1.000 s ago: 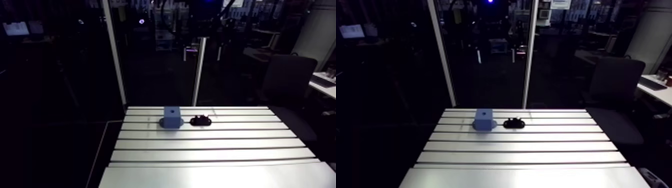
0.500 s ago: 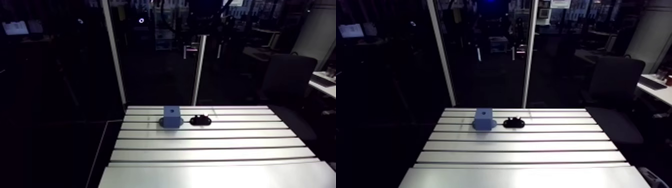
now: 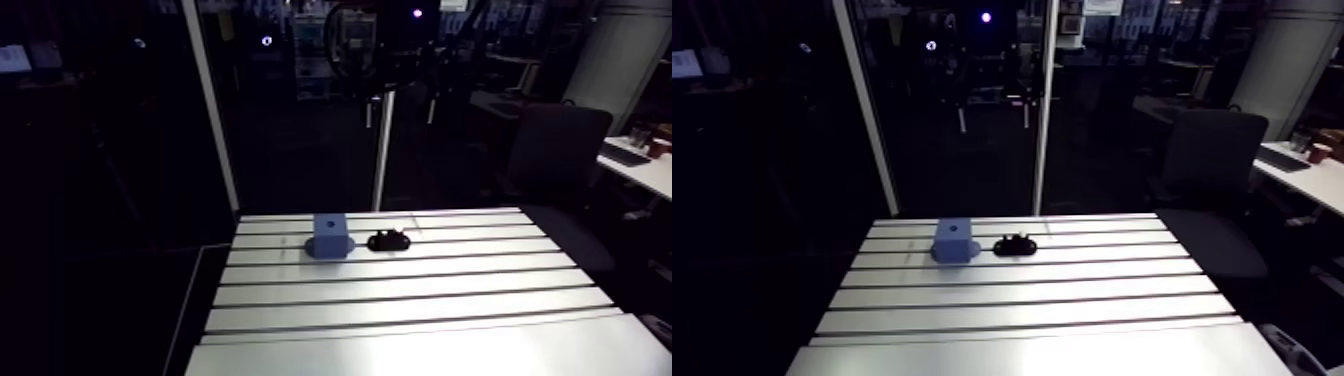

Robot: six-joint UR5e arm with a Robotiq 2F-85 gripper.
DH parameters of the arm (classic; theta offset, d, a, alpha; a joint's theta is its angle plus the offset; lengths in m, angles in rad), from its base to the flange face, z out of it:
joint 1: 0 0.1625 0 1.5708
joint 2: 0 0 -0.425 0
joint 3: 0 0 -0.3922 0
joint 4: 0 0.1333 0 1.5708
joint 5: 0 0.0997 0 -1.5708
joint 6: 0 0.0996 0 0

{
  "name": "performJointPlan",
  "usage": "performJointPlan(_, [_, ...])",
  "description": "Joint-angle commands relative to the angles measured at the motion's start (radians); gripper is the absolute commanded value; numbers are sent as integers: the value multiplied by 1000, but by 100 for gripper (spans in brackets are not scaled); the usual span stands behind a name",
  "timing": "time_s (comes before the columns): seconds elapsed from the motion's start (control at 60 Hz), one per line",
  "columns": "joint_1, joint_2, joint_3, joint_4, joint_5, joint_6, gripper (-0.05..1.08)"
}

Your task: Pick up the M10 bolt and insert it into the hex recess until seated.

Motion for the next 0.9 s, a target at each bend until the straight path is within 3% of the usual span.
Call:
performJointPlan(0.017, [-51, 6, 90, -137, 6, -78, 1])
performJointPlan(0.117, [-67, 6, 111, -154, 7, -80, 1])
performJointPlan(0.183, [-75, 13, 147, -215, 23, -98, 1])
performJointPlan(0.4, [-93, 39, 231, -382, 40, -141, 1])
performJointPlan(0.6, [-103, 61, 292, -476, 40, -146, 1])
performJointPlan(0.9, [-111, 122, 303, -515, 39, -184, 1])
